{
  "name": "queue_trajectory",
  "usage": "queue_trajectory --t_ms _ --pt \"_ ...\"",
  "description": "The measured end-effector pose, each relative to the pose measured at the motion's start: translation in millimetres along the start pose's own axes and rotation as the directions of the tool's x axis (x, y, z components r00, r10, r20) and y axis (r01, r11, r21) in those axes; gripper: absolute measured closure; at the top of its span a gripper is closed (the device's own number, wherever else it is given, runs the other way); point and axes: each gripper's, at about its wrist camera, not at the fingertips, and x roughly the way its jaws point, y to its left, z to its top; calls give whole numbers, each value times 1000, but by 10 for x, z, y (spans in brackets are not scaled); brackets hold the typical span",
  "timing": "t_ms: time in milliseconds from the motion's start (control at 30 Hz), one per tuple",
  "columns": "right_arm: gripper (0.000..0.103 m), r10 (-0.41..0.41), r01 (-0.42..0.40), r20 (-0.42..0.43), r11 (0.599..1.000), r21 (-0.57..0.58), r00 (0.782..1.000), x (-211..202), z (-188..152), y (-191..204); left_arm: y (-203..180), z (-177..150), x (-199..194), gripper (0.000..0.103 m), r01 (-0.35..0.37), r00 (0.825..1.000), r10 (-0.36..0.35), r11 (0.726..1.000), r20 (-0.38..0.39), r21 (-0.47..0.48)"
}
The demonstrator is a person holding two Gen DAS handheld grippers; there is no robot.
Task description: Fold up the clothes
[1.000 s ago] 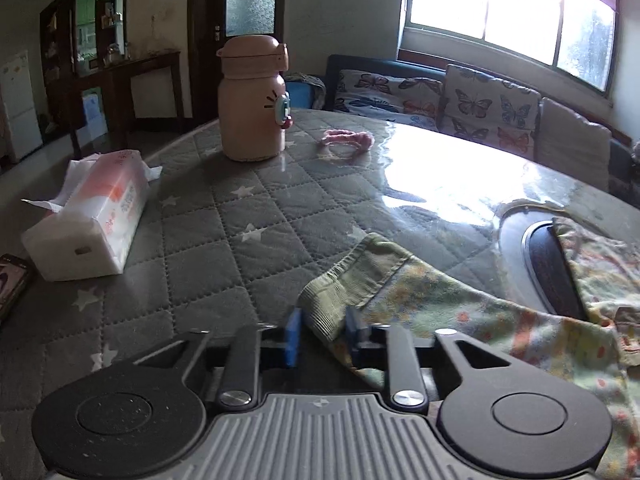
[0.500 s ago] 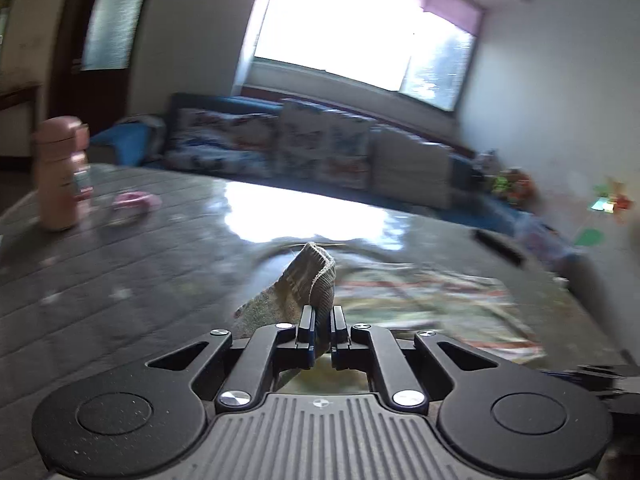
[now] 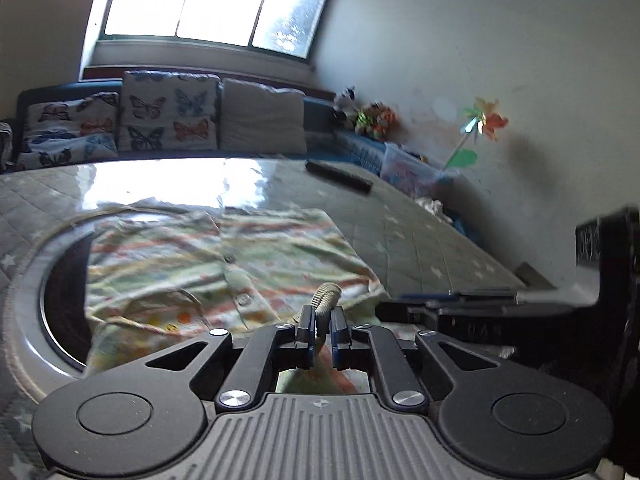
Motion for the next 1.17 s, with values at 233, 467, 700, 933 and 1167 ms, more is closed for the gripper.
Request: queue_trajectory --t_ms 233,467,700,933,1167 --pt "69 31 -30 -30 999 37 999 89 -22 15 -38 -147 -30 65 35 999 -33 998 -29 56" --pt "69 65 -62 -98 998 31 993 284 -117 157 234 -164 -225 41 -73 997 73 996 7 53" --pt "78 74 -74 -142 997 4 987 400 -191 287 647 -194 -391 0 -234 972 235 972 29 -15" --pt "95 44 -48 -107 998 -32 993 277 -115 346 904 -217 -490 0 -312 949 314 948 26 -67" --pt "96 -4 2 -37 999 -49 999 84 22 322 988 -236 -504 0 -350 936 352 934 18 -70"
